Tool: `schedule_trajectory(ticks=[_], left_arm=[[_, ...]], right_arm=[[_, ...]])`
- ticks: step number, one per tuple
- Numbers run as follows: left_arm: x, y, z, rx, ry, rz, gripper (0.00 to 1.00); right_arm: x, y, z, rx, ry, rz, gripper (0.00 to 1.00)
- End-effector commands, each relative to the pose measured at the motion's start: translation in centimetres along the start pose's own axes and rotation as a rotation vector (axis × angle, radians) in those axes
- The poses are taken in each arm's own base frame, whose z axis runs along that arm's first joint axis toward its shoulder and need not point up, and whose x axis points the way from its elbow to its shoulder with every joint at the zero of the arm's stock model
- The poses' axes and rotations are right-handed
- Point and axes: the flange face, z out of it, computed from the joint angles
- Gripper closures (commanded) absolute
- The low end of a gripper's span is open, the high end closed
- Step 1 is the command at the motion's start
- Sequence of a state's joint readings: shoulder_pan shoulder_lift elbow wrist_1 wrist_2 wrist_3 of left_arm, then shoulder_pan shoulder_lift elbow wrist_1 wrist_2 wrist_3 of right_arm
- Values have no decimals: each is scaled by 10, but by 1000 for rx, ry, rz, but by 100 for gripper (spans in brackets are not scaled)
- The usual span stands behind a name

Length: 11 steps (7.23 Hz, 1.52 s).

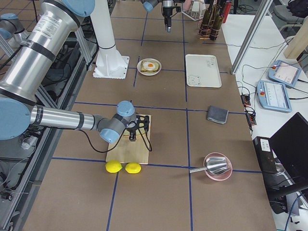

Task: Make sandwich and place on tray
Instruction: 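Move the left gripper toward the plate while the right gripper reaches the bread slice, then grasp the bread slice on the cutting board with the right gripper and lift it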

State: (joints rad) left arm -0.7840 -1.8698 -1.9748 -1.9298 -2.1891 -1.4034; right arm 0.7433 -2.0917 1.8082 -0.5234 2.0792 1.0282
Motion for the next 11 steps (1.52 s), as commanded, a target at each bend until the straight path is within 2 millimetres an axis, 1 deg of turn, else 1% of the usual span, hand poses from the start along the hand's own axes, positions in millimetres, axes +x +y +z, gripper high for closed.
schedule_trajectory(ticks=[1, 2, 6, 7, 8, 9, 10, 11], left_arm=[[0, 0, 0, 0, 0, 0, 0], [0, 0, 0, 0, 1, 1, 0], [1, 0, -1, 2, 2, 1, 0], [0, -1, -2, 3, 3, 0, 0], [0, -1, -2, 3, 3, 0, 0], [0, -1, -2, 3, 3, 0, 0], [0, -1, -2, 3, 3, 0, 0], [1, 0, -3, 3, 4, 1, 0]], right_arm=[[1, 2, 2, -9, 4, -3, 49], [1, 3, 4, -13, 5, -5, 51], [-1, 6, 7, -25, 5, -15, 50], [0, 7, 8, -29, 7, -15, 54], [-1, 6, 8, -28, 6, -16, 72], [-1, 7, 9, -29, 5, -17, 95], [-2, 7, 9, -30, 5, -17, 100], [-2, 7, 8, -30, 4, -18, 100]])
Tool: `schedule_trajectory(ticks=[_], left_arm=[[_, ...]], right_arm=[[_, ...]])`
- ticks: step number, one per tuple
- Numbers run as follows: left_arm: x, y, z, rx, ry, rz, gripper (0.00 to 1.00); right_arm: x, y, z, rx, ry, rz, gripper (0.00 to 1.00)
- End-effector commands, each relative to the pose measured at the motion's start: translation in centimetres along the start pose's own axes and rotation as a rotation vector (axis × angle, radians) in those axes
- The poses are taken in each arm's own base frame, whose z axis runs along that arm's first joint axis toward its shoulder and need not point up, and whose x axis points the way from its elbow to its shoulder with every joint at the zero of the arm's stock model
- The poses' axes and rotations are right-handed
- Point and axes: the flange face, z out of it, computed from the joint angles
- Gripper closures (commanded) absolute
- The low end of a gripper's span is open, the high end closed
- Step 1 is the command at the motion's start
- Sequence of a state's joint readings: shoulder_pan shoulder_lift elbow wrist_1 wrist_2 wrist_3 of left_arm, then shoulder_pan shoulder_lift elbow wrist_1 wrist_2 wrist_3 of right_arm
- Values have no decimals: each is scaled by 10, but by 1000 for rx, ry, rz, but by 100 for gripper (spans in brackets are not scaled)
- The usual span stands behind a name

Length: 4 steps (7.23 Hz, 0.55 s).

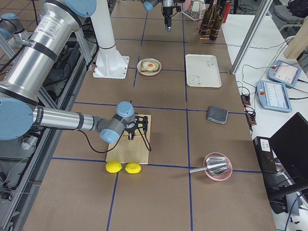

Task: Make sandwich and place on tray
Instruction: 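Grasp the bread slice on the cutting board with the right gripper and lift it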

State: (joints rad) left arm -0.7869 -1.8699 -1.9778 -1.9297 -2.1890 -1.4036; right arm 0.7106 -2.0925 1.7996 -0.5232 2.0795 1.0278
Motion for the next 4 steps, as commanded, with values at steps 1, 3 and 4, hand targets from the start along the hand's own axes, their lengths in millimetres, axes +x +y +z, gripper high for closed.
schedule_trajectory(ticks=[1, 3, 4], left_arm=[[0, 0, -2, 2, 2, 1, 0], [1, 0, -3, 3, 4, 1, 0], [0, -1, -3, 5, 3, 0, 0]], right_arm=[[-3, -1, -1, 1, -9, -6, 100], [-8, 2, -12, 35, -80, -45, 100], [-8, 8, -19, 51, -119, -66, 100]])
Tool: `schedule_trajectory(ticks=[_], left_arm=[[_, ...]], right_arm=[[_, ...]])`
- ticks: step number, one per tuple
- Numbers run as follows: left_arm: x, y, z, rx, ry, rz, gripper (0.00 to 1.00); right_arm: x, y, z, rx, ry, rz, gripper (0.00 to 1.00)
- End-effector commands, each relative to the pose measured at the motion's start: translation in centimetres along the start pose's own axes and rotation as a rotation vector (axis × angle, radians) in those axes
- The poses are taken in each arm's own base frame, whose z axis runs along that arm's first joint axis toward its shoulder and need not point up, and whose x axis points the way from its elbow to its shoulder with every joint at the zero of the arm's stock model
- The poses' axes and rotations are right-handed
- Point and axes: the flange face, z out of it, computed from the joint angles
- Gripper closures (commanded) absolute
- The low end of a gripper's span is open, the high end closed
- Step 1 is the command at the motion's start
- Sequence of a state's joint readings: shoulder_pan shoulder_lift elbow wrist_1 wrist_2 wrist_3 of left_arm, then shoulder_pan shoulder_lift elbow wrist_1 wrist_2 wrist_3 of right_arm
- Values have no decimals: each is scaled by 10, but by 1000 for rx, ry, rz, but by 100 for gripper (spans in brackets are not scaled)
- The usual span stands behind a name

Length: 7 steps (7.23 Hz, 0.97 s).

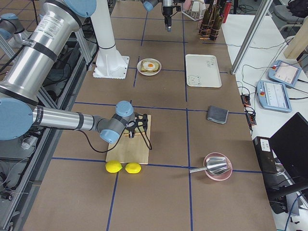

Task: Make sandwich and place on tray
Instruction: 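Grasp the bread slice on the cutting board with the right gripper and lift it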

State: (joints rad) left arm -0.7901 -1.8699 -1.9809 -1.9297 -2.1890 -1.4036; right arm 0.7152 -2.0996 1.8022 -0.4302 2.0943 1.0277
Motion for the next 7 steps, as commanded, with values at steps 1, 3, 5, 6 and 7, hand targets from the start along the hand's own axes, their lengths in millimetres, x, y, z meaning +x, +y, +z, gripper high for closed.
schedule_trajectory(ticks=[1, 3, 5, 6, 7], left_arm=[[0, 0, -1, 1, 1, 0, 0], [-1, 0, -1, 1, -1, -2, 0], [-2, -1, 0, 2, -4, -4, 0], [-3, -1, 1, 0, -6, -5, 0], [-4, -3, 3, 0, -10, -8, 0]], right_arm=[[-7, 6, -12, 26, -85, -43, 100], [-14, -4, -33, 48, -187, -58, 100], [-37, -16, -42, 99, -287, -94, 100], [-74, -39, -41, 97, -365, -56, 100], [-107, -63, -38, 99, -431, -50, 100]])
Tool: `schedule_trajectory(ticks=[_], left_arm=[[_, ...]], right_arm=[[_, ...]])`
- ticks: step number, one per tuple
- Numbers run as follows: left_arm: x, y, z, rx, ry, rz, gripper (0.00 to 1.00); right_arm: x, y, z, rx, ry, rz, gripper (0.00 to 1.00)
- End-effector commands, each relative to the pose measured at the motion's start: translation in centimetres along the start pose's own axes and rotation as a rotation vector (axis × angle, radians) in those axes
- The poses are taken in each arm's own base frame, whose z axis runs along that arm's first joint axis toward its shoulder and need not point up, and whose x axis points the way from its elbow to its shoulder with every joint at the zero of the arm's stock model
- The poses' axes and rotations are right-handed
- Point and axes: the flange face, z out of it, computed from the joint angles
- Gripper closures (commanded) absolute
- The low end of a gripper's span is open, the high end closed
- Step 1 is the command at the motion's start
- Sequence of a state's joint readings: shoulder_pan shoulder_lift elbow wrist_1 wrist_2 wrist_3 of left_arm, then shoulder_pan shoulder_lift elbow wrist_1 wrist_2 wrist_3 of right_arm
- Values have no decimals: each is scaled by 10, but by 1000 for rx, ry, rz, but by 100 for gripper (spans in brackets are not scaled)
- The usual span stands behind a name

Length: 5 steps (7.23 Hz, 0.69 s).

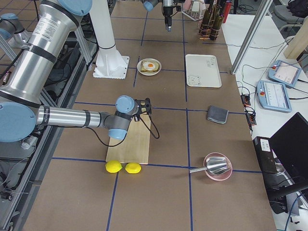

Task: Make sandwich and place on tray
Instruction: 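Carry the bread slice over the egg toast and lower it on top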

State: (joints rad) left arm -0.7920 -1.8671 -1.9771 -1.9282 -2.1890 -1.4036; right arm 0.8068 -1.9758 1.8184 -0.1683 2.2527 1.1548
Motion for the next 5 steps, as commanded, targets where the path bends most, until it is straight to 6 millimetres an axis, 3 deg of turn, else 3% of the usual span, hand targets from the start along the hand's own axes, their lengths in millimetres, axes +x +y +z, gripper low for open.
schedule_trajectory(ticks=[1, 3, 5], left_arm=[[-1, -1, 3, -3, -5, -3, 0], [-3, -3, 7, -5, -12, -8, 0], [-6, -3, 9, -8, -17, -11, 0]], right_arm=[[-65, -55, 33, 21, -132, 28, 100], [-139, -108, 73, 17, -236, 105, 100], [-213, -131, 121, -21, -239, 129, 100]])
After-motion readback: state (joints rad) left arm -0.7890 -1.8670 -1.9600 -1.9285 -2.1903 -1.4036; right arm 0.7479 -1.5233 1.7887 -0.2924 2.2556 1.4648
